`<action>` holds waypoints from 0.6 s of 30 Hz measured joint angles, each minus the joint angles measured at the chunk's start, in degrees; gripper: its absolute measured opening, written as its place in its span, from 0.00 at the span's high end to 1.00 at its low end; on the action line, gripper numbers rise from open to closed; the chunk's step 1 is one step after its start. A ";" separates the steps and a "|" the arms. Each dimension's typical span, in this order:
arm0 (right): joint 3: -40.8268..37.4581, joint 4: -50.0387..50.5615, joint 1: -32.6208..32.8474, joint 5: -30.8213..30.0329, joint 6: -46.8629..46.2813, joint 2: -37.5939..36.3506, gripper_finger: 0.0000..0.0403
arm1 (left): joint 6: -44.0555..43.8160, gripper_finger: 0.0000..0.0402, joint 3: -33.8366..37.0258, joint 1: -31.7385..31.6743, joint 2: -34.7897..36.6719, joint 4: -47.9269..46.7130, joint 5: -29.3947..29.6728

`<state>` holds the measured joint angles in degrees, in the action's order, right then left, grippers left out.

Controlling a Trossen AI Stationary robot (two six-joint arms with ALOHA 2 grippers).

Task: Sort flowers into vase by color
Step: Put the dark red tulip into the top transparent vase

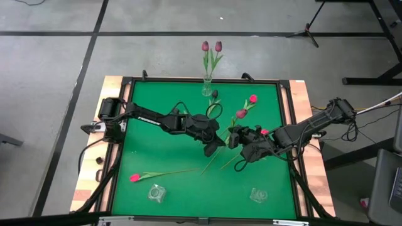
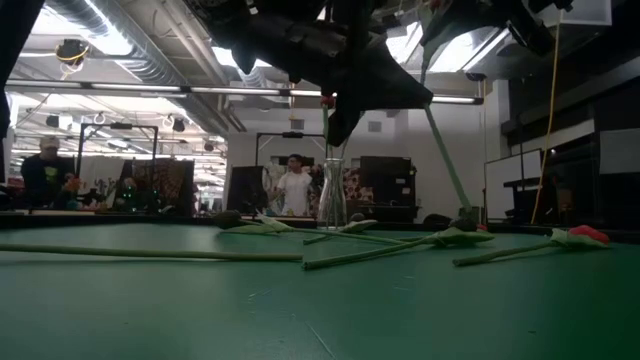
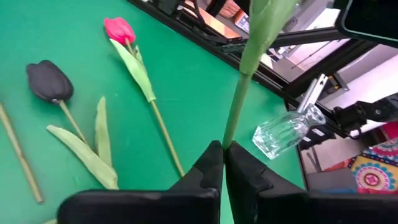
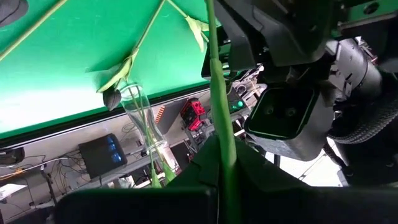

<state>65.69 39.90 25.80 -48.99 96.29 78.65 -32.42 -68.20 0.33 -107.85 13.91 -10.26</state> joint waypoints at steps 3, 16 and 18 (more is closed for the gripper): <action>0.00 0.00 0.01 0.00 -0.28 0.00 0.95 | 0.01 0.98 0.00 -0.01 0.00 0.00 0.20; 0.00 0.00 0.02 1.03 -3.15 0.00 0.95 | -0.01 0.99 0.00 0.01 0.00 0.02 0.26; 0.00 0.02 0.02 1.26 -4.66 0.00 0.95 | -0.02 0.99 0.00 0.01 0.00 0.02 0.24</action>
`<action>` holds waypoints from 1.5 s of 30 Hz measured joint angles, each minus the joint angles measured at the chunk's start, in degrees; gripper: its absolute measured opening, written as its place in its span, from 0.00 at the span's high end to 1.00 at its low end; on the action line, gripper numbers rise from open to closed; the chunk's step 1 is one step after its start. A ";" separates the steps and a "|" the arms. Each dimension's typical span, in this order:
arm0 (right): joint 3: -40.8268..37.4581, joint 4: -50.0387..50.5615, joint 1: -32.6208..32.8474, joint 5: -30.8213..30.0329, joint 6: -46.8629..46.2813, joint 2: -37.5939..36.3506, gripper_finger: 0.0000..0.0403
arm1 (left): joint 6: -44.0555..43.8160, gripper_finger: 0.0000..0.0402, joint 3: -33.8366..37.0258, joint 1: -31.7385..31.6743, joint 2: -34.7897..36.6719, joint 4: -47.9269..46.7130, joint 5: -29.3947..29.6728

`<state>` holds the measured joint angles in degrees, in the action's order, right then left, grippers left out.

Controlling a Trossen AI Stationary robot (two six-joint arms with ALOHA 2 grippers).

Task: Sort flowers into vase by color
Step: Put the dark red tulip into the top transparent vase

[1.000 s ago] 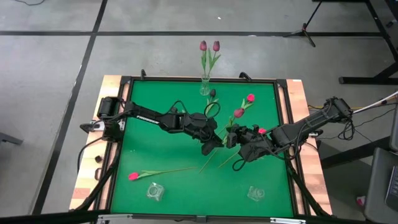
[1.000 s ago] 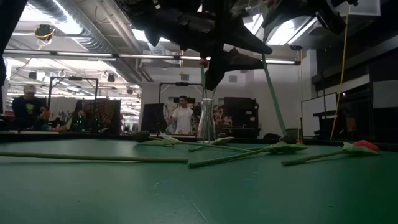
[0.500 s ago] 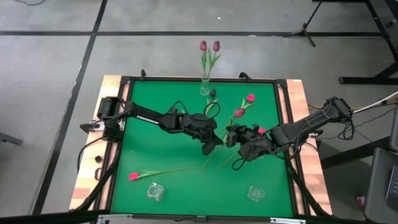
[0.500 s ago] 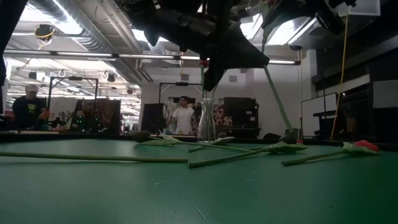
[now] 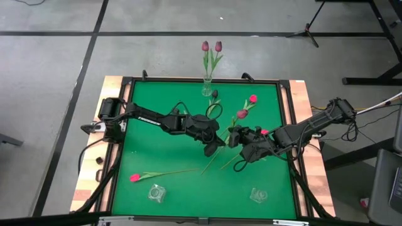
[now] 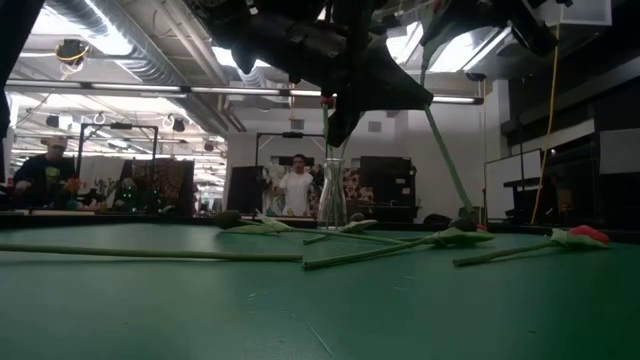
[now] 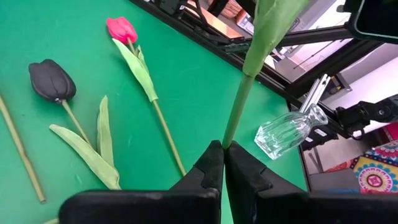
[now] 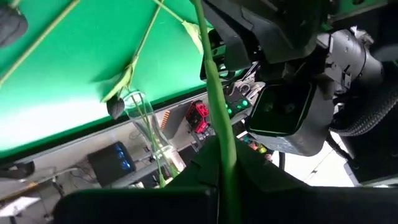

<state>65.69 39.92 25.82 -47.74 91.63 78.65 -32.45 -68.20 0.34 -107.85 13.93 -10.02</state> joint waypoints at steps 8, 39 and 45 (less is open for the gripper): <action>0.00 -0.03 0.09 2.28 -4.20 0.02 0.77 | -0.14 0.99 0.00 -0.07 -0.09 0.66 0.53; 0.00 0.70 0.09 1.12 -24.58 0.02 0.35 | -4.98 0.99 0.00 -4.17 -0.09 0.20 2.14; 0.00 1.05 0.09 0.21 -26.94 0.02 0.35 | -5.05 0.99 0.00 -5.51 -0.07 0.20 4.42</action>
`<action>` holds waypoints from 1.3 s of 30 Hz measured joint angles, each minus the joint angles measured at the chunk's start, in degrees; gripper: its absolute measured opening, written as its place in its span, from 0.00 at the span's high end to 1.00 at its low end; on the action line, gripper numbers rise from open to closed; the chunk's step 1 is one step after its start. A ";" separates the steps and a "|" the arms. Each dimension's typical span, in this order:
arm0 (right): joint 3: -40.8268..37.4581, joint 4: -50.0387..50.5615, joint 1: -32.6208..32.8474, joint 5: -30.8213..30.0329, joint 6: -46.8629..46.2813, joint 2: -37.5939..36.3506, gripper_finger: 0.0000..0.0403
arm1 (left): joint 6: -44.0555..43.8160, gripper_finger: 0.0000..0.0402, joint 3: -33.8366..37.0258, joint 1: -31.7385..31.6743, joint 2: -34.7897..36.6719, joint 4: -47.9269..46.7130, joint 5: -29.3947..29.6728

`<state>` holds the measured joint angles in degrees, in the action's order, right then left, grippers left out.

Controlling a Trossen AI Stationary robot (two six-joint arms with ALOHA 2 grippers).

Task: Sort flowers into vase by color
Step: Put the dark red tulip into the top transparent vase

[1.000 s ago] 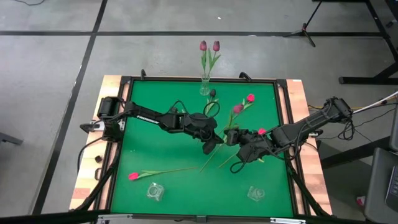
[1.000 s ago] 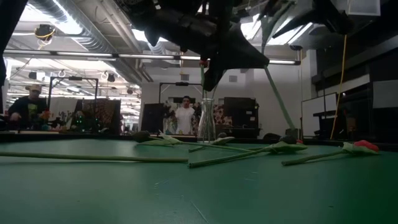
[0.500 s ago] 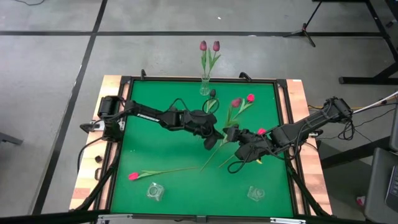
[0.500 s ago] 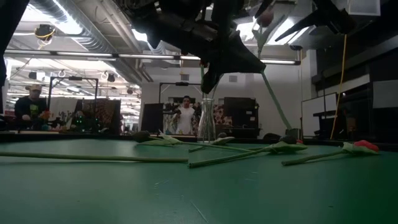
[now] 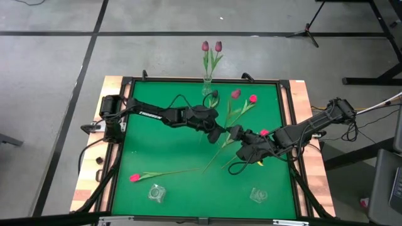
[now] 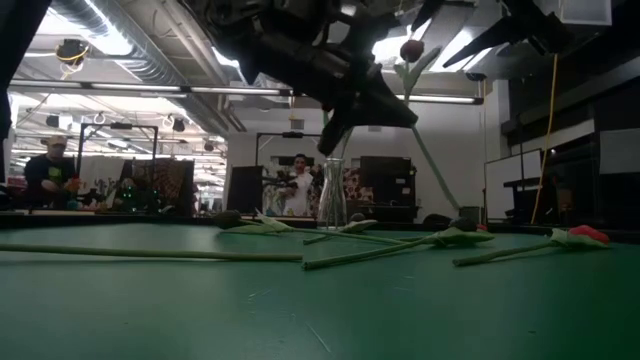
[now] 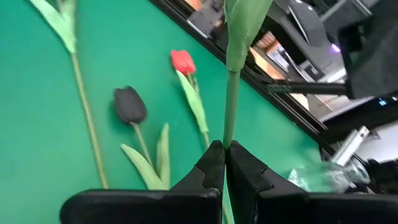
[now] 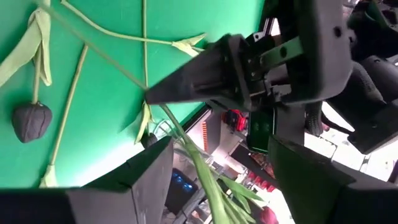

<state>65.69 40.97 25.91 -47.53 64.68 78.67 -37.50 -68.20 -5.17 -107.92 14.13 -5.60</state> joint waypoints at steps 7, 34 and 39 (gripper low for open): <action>0.00 2.43 0.00 -1.23 -5.46 0.00 0.35 | 0.04 0.99 0.00 -2.25 0.02 1.19 3.82; -20.07 -12.01 -0.09 17.40 -56.47 -21.08 0.35 | 15.31 0.99 -0.04 -8.35 16.55 1.49 32.53; -20.35 -14.16 -0.04 15.15 -55.61 -37.31 0.35 | 15.19 0.99 -0.04 -10.82 16.55 0.81 32.89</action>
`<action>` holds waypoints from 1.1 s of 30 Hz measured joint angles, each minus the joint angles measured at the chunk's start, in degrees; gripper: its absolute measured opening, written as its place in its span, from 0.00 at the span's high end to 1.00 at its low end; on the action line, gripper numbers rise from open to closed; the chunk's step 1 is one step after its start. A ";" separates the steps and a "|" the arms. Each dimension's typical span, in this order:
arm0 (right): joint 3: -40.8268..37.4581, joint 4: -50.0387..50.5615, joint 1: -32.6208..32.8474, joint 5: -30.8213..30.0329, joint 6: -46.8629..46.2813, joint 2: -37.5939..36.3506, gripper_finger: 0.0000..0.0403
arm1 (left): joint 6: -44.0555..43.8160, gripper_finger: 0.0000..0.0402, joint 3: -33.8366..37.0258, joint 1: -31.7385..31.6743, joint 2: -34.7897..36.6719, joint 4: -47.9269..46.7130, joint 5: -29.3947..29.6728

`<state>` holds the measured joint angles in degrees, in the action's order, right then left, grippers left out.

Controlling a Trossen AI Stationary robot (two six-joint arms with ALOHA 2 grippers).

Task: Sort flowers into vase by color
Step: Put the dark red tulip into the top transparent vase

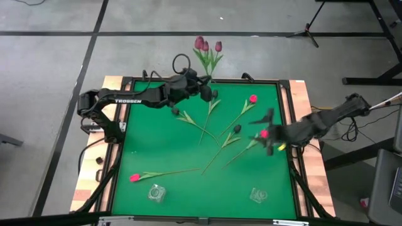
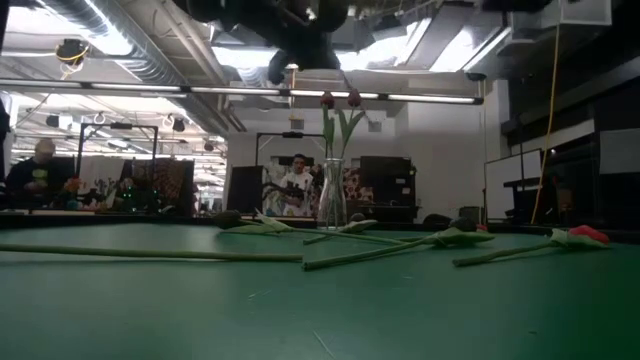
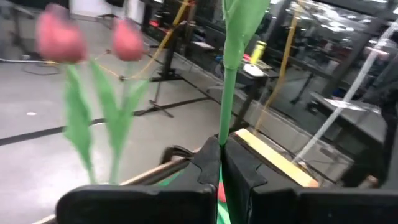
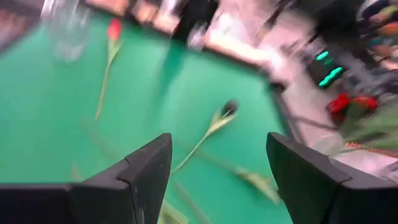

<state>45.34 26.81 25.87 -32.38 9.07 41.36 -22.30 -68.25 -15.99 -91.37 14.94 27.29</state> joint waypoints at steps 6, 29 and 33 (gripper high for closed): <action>0.00 2.43 0.00 -0.50 -3.67 -13.40 0.35 | 0.00 1.00 0.00 -4.37 0.00 -0.13 2.68; -0.07 12.29 -0.02 -0.60 -7.39 -17.21 0.35 | -1.15 1.00 0.07 -8.55 -0.15 -4.96 4.90; -0.07 12.43 -0.02 -0.60 -7.47 -17.22 0.35 | -1.14 1.00 0.07 -8.55 -0.15 -5.26 3.46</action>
<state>45.28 39.24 25.85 -32.97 1.61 24.15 -23.44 -68.18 -24.54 -91.53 9.68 30.75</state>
